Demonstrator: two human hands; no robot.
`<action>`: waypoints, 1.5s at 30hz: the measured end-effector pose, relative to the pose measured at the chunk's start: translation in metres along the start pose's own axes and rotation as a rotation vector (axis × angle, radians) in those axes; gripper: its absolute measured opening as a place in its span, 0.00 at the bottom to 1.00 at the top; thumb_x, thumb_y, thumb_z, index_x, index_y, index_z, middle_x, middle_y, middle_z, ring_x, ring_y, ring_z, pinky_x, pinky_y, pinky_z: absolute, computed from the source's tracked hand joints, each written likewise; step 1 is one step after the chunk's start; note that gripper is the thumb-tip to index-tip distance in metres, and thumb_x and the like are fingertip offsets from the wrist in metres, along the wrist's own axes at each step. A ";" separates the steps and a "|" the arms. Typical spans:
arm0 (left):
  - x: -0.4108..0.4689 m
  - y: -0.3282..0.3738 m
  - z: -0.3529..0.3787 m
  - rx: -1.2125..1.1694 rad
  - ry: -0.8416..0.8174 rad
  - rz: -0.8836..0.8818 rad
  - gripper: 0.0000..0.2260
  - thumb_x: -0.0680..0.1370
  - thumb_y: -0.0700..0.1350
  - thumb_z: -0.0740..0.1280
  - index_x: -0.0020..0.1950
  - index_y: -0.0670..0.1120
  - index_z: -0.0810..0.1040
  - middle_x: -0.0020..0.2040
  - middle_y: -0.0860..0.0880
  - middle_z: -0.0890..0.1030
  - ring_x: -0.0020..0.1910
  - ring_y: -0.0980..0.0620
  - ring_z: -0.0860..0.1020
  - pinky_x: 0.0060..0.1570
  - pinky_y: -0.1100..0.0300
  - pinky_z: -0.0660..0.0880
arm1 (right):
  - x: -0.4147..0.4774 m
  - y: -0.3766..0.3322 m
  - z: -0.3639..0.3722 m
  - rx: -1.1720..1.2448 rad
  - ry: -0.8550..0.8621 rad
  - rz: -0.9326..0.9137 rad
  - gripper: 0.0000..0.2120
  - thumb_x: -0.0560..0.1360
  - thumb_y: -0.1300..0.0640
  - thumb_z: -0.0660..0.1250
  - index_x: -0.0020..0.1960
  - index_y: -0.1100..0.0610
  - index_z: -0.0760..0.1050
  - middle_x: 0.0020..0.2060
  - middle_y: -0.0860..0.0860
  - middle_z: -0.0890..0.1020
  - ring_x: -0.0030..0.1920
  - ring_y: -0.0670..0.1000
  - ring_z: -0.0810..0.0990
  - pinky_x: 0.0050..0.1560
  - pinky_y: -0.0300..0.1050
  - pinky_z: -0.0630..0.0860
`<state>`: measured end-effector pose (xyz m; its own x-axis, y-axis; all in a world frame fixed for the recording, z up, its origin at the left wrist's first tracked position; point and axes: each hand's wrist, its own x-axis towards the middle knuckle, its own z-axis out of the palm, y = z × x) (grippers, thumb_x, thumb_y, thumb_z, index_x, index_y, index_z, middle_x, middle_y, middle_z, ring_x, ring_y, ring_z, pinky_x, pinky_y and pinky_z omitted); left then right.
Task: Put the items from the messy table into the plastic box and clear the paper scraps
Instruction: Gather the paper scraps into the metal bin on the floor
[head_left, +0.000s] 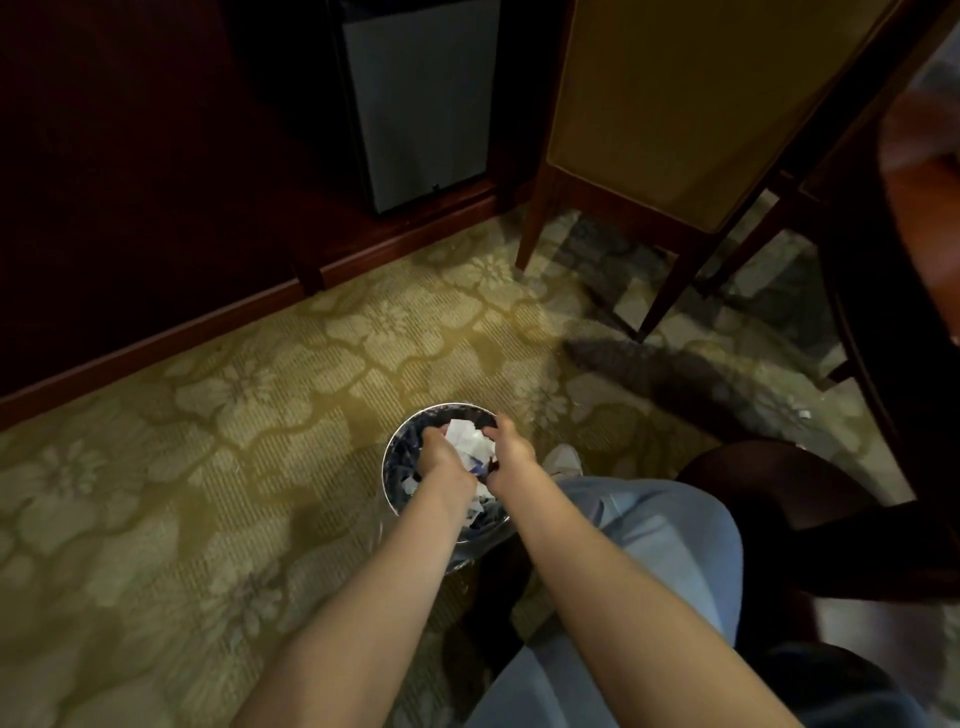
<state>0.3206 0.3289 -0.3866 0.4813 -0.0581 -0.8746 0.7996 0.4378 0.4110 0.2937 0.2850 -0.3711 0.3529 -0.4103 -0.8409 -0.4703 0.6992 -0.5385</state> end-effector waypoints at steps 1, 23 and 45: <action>0.002 0.000 -0.001 0.005 0.003 0.001 0.15 0.81 0.45 0.52 0.36 0.44 0.69 0.33 0.44 0.74 0.30 0.46 0.72 0.26 0.65 0.69 | 0.001 0.001 0.000 0.001 0.003 0.006 0.16 0.79 0.51 0.59 0.55 0.63 0.75 0.45 0.59 0.77 0.37 0.55 0.75 0.45 0.50 0.75; 0.001 0.012 -0.005 0.040 0.009 -0.021 0.24 0.79 0.54 0.50 0.69 0.43 0.69 0.68 0.42 0.72 0.65 0.40 0.72 0.67 0.45 0.66 | 0.003 -0.014 -0.016 -0.028 -0.106 0.056 0.21 0.81 0.52 0.52 0.68 0.62 0.67 0.52 0.59 0.74 0.43 0.55 0.74 0.53 0.53 0.72; -0.159 0.070 0.088 0.257 -0.353 0.359 0.19 0.82 0.44 0.49 0.70 0.45 0.70 0.69 0.45 0.72 0.70 0.46 0.67 0.68 0.54 0.61 | -0.109 -0.138 -0.049 0.007 -0.163 -0.459 0.13 0.80 0.57 0.52 0.44 0.57 0.74 0.34 0.51 0.72 0.31 0.47 0.71 0.33 0.38 0.69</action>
<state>0.3316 0.2899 -0.1966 0.7952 -0.2619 -0.5469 0.6036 0.2557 0.7551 0.2804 0.2046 -0.2081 0.6452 -0.5802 -0.4971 -0.2311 0.4719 -0.8508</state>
